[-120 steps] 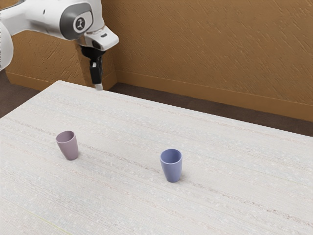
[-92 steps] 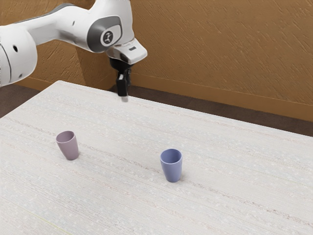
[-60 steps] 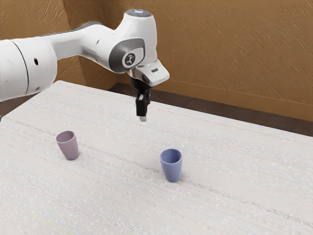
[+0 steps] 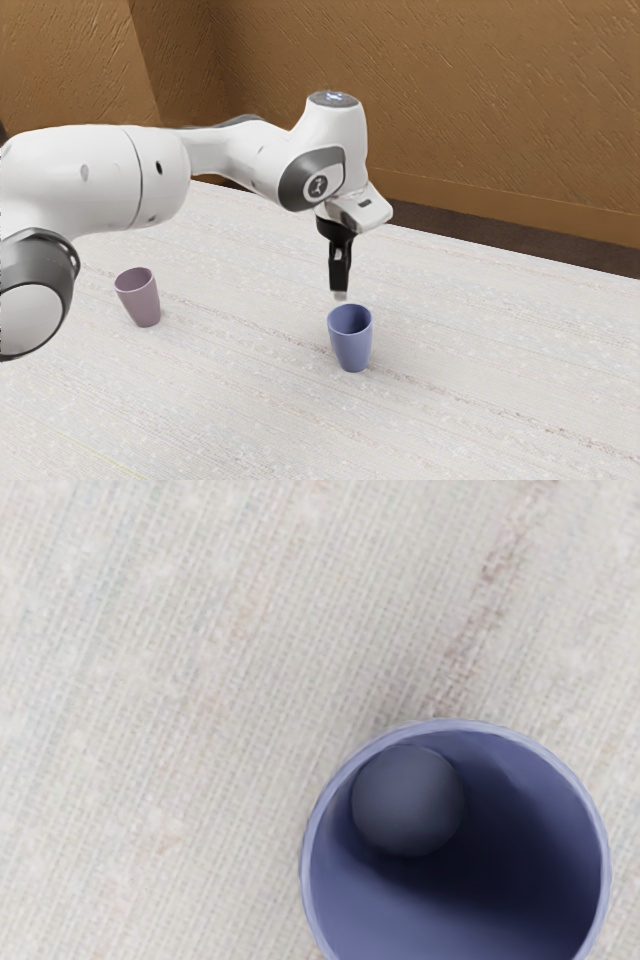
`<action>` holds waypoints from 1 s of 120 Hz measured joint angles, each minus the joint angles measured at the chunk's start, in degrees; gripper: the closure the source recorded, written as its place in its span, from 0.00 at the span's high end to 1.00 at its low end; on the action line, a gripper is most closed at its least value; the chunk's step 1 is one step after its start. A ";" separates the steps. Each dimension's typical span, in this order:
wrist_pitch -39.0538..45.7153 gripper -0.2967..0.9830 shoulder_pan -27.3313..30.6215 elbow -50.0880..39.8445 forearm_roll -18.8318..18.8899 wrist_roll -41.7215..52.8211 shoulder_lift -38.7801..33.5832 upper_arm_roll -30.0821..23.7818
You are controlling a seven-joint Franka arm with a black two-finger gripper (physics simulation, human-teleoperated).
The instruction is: Place the right cup onto the left cup
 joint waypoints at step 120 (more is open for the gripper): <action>7.10 0.18 1.17 -0.57 -2.74 -3.69 5.77 -1.40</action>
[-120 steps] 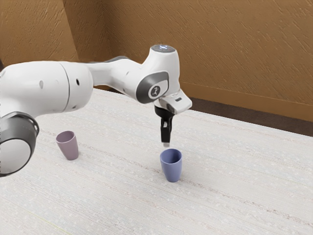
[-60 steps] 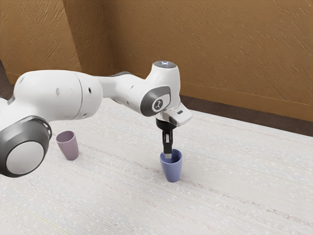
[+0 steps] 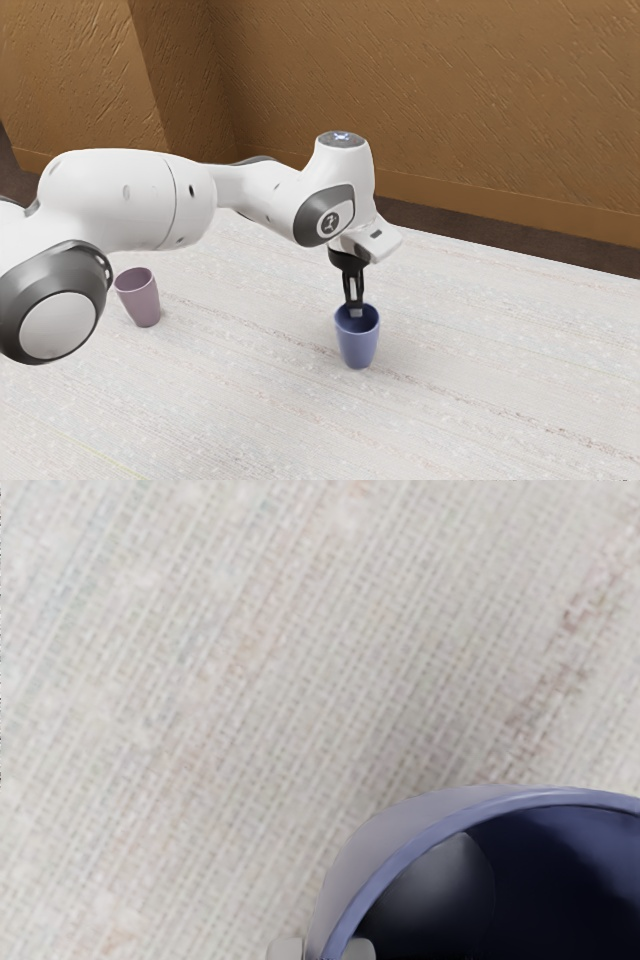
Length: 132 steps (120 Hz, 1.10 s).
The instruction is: Place the right cup onto the left cup
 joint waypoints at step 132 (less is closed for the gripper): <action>-6.60 0.15 23.69 -24.27 9.68 -3.68 -29.91 0.17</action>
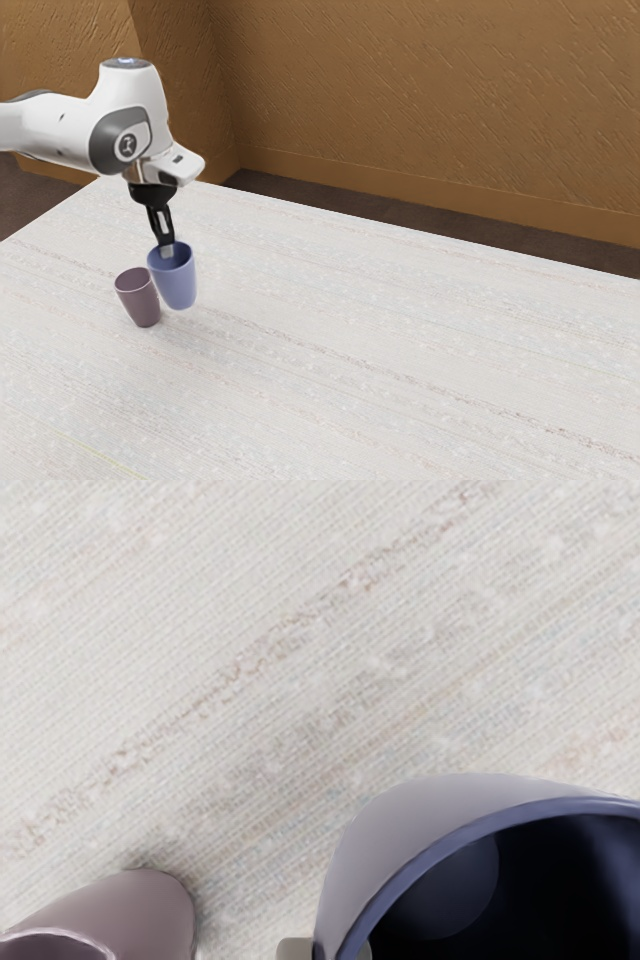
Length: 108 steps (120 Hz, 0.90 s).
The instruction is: Place the right cup onto the left cup
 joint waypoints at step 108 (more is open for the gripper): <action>-4.16 0.15 8.37 6.49 6.42 2.83 2.27 3.51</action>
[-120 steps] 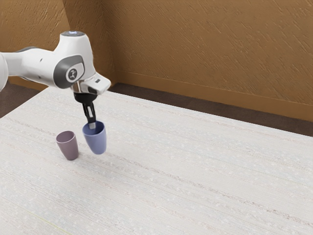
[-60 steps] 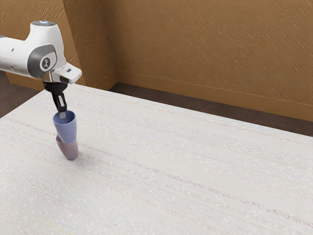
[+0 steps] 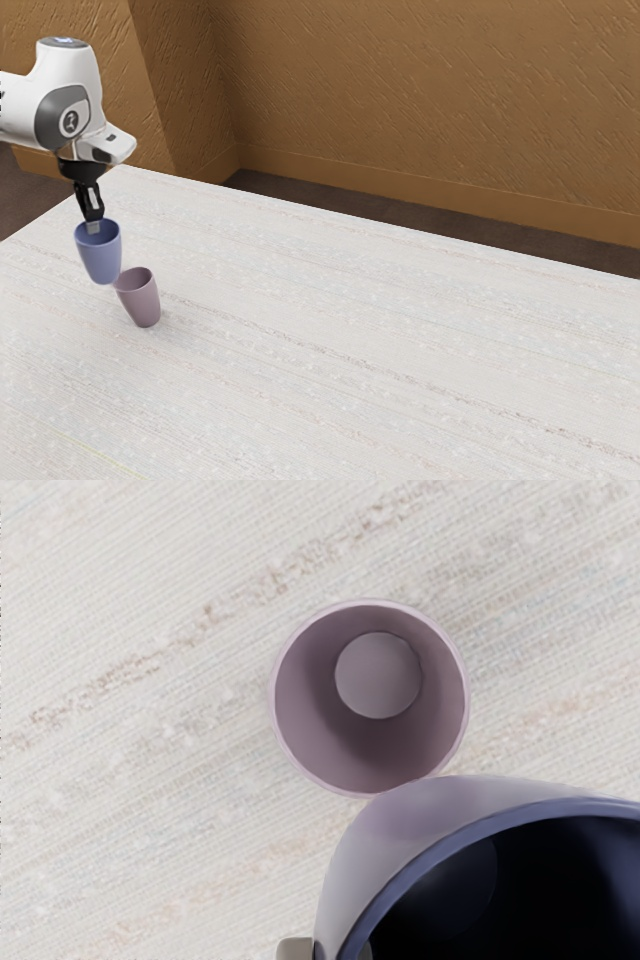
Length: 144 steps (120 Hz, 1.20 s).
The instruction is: Place the right cup onto the left cup
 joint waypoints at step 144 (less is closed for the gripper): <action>-1.25 0.19 -2.45 9.64 0.43 4.21 13.19 0.15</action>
